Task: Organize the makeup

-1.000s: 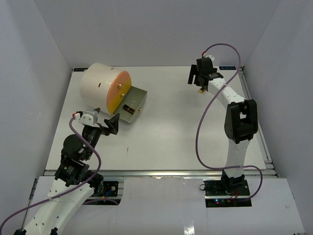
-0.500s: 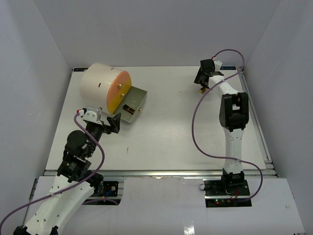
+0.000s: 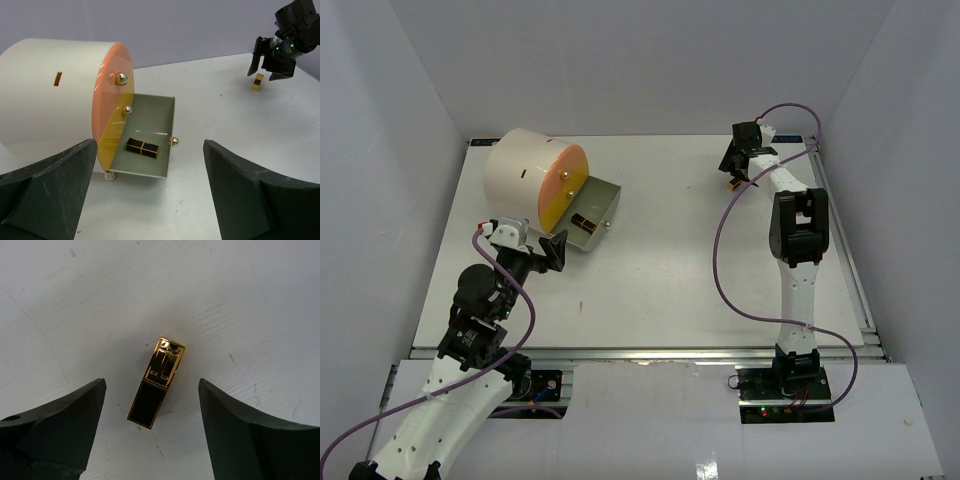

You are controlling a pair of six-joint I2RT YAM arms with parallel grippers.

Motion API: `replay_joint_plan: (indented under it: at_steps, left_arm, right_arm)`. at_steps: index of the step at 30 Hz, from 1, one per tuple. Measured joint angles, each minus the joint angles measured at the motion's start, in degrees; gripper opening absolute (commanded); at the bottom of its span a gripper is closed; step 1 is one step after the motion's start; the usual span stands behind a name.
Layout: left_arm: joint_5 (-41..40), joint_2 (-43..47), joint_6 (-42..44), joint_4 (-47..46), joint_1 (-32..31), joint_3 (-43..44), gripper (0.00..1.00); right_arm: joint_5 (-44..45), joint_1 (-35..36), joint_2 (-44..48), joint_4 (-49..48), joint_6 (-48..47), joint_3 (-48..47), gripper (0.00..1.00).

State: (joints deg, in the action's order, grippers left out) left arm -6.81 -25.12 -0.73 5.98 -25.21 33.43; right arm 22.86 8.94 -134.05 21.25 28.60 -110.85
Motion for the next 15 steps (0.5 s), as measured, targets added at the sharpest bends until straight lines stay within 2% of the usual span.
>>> replay_joint_plan:
  at_steps: [9, 15]
  left_arm:
    - [0.02, 0.0, 0.0, 0.0, 0.29, 0.0, 0.98]
    - [0.07, -0.02, -0.01, 0.0, 0.37, -0.01, 0.98]
  right_arm:
    - [-3.33, -0.73, -0.46, -0.74, 0.14, 0.99, 0.57]
    - [-5.39, -0.73, -0.76, -1.37, 0.08, 1.05, 0.52]
